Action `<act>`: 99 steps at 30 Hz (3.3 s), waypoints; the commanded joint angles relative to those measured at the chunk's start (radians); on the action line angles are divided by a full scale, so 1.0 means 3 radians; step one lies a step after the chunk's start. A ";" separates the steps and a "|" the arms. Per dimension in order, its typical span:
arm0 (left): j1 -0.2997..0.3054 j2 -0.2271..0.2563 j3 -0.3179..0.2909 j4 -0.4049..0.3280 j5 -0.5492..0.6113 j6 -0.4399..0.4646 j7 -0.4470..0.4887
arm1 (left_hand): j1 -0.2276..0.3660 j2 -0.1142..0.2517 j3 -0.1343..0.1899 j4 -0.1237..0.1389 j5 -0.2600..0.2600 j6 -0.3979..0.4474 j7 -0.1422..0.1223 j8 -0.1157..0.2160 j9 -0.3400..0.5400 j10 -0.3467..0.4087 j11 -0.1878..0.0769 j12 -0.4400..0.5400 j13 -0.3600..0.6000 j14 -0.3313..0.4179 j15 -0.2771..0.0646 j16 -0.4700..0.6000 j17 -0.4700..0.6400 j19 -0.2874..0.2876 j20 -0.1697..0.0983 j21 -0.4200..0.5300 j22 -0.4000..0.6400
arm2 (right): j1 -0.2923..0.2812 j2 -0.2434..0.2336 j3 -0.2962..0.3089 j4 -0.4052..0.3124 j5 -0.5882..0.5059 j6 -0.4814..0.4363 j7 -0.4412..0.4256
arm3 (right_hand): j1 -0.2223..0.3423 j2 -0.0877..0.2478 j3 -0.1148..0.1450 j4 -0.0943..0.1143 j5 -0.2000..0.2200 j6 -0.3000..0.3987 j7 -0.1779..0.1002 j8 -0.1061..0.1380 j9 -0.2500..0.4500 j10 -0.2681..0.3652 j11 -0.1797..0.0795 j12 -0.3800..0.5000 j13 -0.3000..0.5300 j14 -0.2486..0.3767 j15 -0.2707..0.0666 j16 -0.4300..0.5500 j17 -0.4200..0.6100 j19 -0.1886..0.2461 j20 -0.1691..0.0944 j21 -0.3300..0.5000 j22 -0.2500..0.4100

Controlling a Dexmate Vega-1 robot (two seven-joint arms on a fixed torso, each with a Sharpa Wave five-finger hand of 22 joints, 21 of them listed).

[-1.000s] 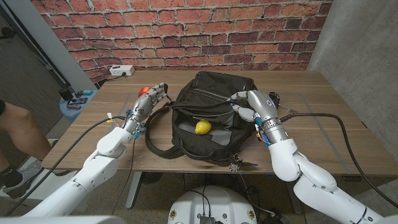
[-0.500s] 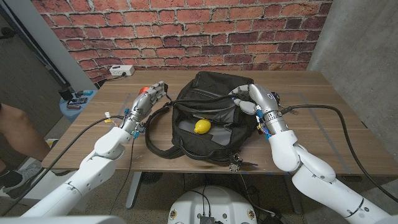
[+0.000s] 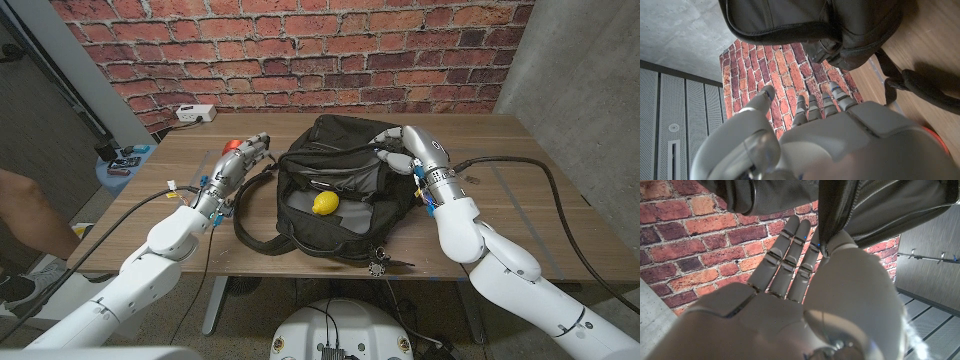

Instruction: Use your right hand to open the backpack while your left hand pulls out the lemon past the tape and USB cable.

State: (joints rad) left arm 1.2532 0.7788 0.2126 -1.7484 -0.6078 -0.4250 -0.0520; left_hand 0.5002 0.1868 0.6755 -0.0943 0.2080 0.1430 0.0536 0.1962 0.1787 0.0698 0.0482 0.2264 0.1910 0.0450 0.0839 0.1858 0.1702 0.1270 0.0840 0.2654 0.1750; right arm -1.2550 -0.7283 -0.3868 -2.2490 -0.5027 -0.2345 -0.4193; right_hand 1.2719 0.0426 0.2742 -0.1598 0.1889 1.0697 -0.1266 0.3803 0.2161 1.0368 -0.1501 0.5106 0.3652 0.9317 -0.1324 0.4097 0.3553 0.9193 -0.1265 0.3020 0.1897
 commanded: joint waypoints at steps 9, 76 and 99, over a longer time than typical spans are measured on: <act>0.0505 0.0111 -0.0236 -0.0436 0.0165 0.0017 0.0247 | 0.0042 -0.0002 0.0002 -0.0030 0.0017 0.0052 -0.0007 0.0005 0.0012 0.0038 -0.0001 0.0013 0.0011 0.0031 0.0001 0.0020 0.0004 0.0043 -0.0012 -0.0013 0.0005 | 0.0004 0.0005 0.0061 0.0034 0.0216 0.0055 -0.0092 | 0.0050 0.0011 -0.0032 0.0003 0.0020 0.0005 0.0042 -0.0030 0.0012 0.0014 -0.0006 0.0006 0.0008 0.0036 -0.0362 -0.0017 0.0019 -0.0015 -0.0174 0.0032 0.0008; 0.0223 0.0384 -0.0149 -0.0825 0.0929 0.0334 -0.0049 | 0.0261 -0.0096 -0.0191 -0.0230 0.0073 0.0929 0.0010 0.0095 0.0024 0.0922 -0.0126 0.0227 0.0078 0.1020 -0.0141 0.0283 0.0094 0.0666 0.0086 0.0154 0.0087 | 0.0711 0.0149 -0.0117 0.0571 0.0640 -0.0112 -0.0135 | 0.0131 0.0059 -0.0154 0.0023 0.0023 0.0010 0.0069 -0.0078 0.0016 0.0001 0.0021 -0.0003 0.0041 0.0072 -0.0362 -0.0057 0.0075 -0.0013 -0.0172 0.0078 0.0007; -0.0152 0.0866 -0.0020 -0.1053 0.1237 0.0763 -0.0263 | 0.0431 -0.0276 -0.0264 -0.0308 0.0094 0.1067 -0.0025 0.0088 0.0025 0.1067 -0.0188 0.0249 0.0097 0.1140 -0.0200 0.0274 0.0068 0.0807 0.0067 0.0209 0.0081 | 0.0697 0.0135 -0.0040 0.0663 0.0857 0.0060 -0.0208 | 0.0156 0.0073 -0.0187 0.0024 0.0022 0.0005 0.0069 -0.0095 0.0018 0.0006 0.0030 -0.0009 0.0041 0.0079 -0.0362 -0.0074 0.0088 -0.0005 -0.0173 0.0097 0.0006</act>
State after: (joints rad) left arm 1.2712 0.9841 0.1841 -2.0427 -0.2893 -0.2458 -0.1023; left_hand 0.6230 0.1094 0.6012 -0.1883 0.2294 0.4574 0.0463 0.2225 0.1839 0.3844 -0.0055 0.3000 0.2165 0.3773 0.0232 0.2672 0.1906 0.3593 0.1019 0.3219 0.1981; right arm -1.0453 -0.6849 -0.4106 -2.0630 -0.2747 -0.2393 -0.4740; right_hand 1.3062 0.0663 0.2217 -0.1569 0.1916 1.0682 -0.1066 0.3573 0.2166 1.0298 -0.1430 0.5016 0.3736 0.9454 -0.1355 0.3911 0.3784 0.9192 -0.1264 0.3255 0.1892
